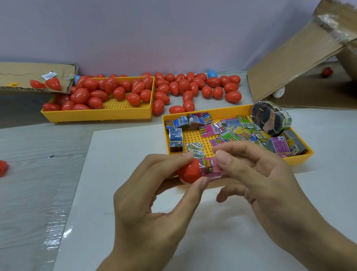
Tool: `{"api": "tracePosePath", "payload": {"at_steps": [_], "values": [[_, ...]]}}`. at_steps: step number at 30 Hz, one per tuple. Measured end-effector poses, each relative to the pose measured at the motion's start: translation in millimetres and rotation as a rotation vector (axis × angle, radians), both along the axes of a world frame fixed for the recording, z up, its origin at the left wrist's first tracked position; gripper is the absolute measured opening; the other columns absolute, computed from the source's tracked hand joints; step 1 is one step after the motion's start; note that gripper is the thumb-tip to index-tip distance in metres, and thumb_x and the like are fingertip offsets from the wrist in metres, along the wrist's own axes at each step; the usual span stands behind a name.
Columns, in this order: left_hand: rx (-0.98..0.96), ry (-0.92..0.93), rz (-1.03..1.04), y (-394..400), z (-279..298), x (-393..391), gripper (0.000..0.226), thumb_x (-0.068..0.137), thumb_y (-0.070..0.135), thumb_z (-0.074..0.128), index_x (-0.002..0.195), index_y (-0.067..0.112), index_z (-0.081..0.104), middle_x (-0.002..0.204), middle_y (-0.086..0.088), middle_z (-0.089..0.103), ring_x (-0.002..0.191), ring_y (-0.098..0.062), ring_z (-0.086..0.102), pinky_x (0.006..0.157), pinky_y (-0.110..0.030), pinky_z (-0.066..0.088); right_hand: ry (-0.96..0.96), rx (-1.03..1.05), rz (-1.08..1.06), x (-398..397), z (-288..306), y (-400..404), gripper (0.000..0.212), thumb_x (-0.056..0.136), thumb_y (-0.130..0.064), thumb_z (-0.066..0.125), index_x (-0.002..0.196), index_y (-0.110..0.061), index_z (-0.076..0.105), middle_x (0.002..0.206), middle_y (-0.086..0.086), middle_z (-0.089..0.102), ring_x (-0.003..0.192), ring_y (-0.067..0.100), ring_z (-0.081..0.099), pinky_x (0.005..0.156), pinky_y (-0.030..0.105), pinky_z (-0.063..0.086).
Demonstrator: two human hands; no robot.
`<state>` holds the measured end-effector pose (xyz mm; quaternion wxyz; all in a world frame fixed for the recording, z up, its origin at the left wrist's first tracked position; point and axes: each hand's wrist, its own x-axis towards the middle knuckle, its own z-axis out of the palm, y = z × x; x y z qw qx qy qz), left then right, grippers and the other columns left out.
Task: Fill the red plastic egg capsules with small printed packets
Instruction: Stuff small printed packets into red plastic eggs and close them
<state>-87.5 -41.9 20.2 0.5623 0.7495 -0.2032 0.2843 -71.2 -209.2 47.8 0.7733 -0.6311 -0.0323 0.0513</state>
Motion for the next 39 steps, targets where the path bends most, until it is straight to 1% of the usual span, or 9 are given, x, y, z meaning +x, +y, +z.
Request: {"api": "tracePosePath", "payload": {"at_steps": [3,8,11,13,18,24,27,32,39], "values": [[0.073,-0.051,0.068,0,2,-1,0.032,0.082,0.02,0.076,0.111,0.01,0.067,0.105,-0.004,0.071,0.1,-0.017,0.071,0.082,-0.029,0.059,0.014,0.02,0.047,1,2,0,0.025,0.073,-0.037,0.075,0.088,-0.017,0.079,0.079,0.008,0.075,0.073,0.022,0.074,0.05,0.026,0.054],[0.189,-0.109,0.103,-2,4,-1,0.035,0.082,0.022,0.073,0.112,0.005,0.065,0.11,0.0,0.068,0.106,-0.004,0.066,0.091,-0.016,0.051,0.18,0.098,0.17,3,3,-3,0.033,0.068,-0.037,0.073,0.086,-0.011,0.079,0.081,0.012,0.075,0.071,0.02,0.074,0.049,0.026,0.055],[0.22,-0.117,0.069,-3,3,-1,0.037,0.083,0.02,0.072,0.114,0.003,0.064,0.113,-0.001,0.067,0.109,-0.003,0.065,0.093,-0.015,0.05,0.319,0.14,0.263,7,5,-7,0.034,0.069,-0.03,0.08,0.094,-0.008,0.078,0.088,0.015,0.074,0.071,0.019,0.073,0.051,0.026,0.056],[0.235,-0.121,0.045,-4,2,0,0.037,0.084,0.018,0.071,0.116,0.002,0.063,0.114,-0.003,0.067,0.109,-0.006,0.065,0.092,-0.017,0.051,0.386,0.167,0.297,9,5,-9,0.037,0.07,-0.027,0.078,0.1,-0.006,0.077,0.092,0.017,0.074,0.071,0.019,0.072,0.053,0.025,0.056],[0.274,-0.149,0.036,-4,0,0,0.038,0.085,0.015,0.069,0.119,0.0,0.06,0.117,-0.005,0.065,0.11,-0.01,0.064,0.094,-0.019,0.05,0.495,0.281,0.377,12,8,-18,0.031,0.07,-0.016,0.08,0.098,-0.004,0.077,0.092,0.017,0.074,0.075,0.023,0.074,0.058,0.027,0.059],[0.311,-0.165,0.033,-4,1,0,0.037,0.087,0.014,0.065,0.12,-0.001,0.059,0.117,-0.007,0.064,0.112,-0.01,0.062,0.096,-0.018,0.049,0.514,0.235,0.443,14,11,-23,0.037,0.069,-0.019,0.083,0.101,-0.003,0.075,0.098,0.021,0.073,0.085,0.031,0.074,0.062,0.03,0.059],[0.322,-0.159,0.023,-4,0,0,0.035,0.089,0.012,0.064,0.122,0.0,0.059,0.118,-0.007,0.064,0.114,-0.01,0.06,0.096,-0.018,0.048,0.493,0.243,0.44,15,11,-23,0.036,0.071,-0.021,0.082,0.102,-0.003,0.075,0.097,0.02,0.074,0.085,0.029,0.074,0.065,0.031,0.059],[0.318,-0.104,-0.021,-4,-1,0,0.035,0.09,0.014,0.063,0.123,0.002,0.061,0.118,-0.005,0.064,0.113,-0.007,0.061,0.095,-0.016,0.047,0.512,0.198,0.436,14,9,-21,0.027,0.07,-0.024,0.078,0.093,-0.009,0.078,0.085,0.011,0.075,0.08,0.024,0.075,0.064,0.031,0.059],[0.251,0.023,-0.137,-3,0,3,0.043,0.088,0.017,0.064,0.129,0.004,0.058,0.119,-0.007,0.063,0.112,-0.01,0.061,0.092,-0.016,0.047,0.528,0.148,0.396,15,8,-20,0.032,0.072,-0.027,0.078,0.097,-0.007,0.077,0.099,0.019,0.074,0.078,0.023,0.074,0.059,0.029,0.057]]}}
